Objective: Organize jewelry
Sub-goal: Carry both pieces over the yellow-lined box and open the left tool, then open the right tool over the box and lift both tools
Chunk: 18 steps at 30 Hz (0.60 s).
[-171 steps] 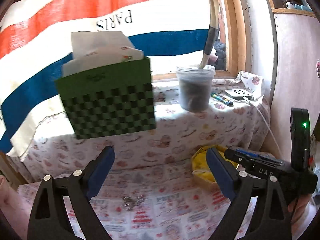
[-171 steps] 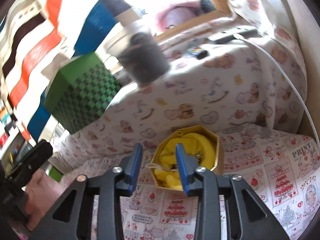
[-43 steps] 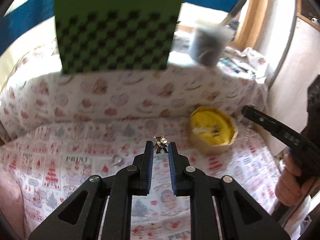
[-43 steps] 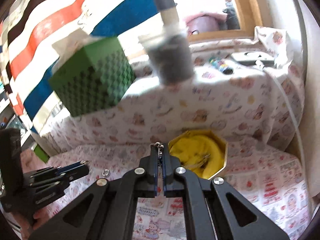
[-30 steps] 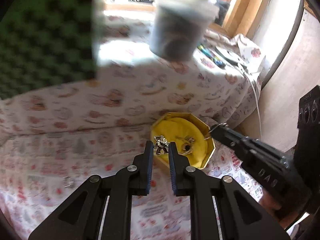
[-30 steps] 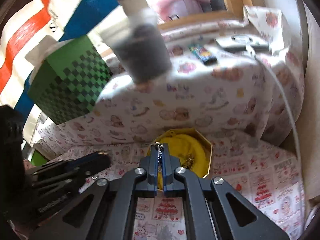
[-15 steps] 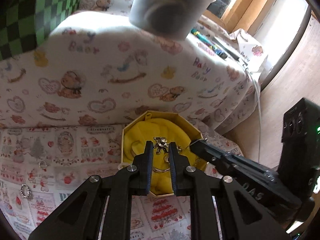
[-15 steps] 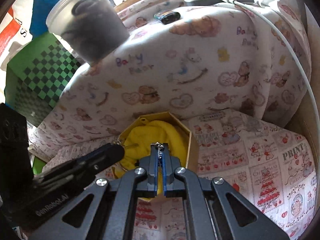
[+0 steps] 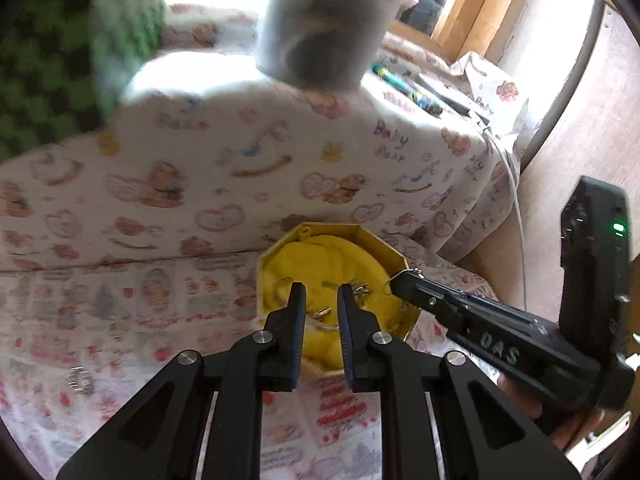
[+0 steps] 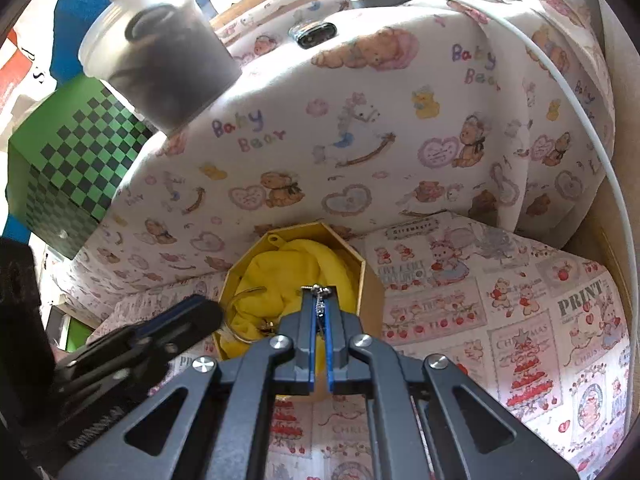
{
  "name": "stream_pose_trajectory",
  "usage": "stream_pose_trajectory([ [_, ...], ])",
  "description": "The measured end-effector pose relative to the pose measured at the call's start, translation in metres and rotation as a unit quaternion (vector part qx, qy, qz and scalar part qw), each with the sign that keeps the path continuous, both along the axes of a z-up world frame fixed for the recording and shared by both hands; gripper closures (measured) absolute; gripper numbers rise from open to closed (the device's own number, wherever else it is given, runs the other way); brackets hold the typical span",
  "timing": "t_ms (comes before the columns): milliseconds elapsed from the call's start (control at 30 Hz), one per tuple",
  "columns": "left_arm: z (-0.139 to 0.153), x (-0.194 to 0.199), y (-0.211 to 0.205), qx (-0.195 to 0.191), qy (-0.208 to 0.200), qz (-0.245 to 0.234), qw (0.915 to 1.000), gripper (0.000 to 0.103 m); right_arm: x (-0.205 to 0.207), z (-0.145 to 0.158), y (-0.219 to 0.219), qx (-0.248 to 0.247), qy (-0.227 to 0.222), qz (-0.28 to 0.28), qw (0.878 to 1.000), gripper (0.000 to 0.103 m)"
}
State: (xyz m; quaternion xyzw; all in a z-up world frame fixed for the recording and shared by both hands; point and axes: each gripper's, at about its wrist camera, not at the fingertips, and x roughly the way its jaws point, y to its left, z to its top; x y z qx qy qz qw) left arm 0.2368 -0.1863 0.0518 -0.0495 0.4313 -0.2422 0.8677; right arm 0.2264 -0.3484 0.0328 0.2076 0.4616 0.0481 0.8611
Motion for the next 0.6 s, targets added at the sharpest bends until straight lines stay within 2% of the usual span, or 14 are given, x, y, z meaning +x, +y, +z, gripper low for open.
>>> stream_pose_trajectory([
  [100,0.02,-0.013,0.018,0.015,-0.028,0.014,0.9994,0.079,0.0,0.003,0.0,-0.001,0.003,0.004,1.0,0.098],
  [167,0.033,-0.019,0.033,0.012,-0.035,0.022,0.9991,0.077,0.0,0.004,0.003,-0.005,0.005,0.012,1.0,0.092],
  [267,0.045,-0.031,0.045,0.02,-0.05,0.018,0.9984,0.077,-0.004,0.008,0.005,-0.011,0.001,0.005,1.0,0.091],
  [400,0.053,-0.057,0.06,0.046,-0.09,0.031,0.9944,0.077,-0.011,0.019,0.012,-0.014,-0.021,0.005,1.0,0.091],
  [600,0.063,-0.083,0.1,0.032,-0.131,0.077,0.9879,0.077,-0.029,0.043,0.028,-0.029,-0.078,0.021,0.996,0.091],
])
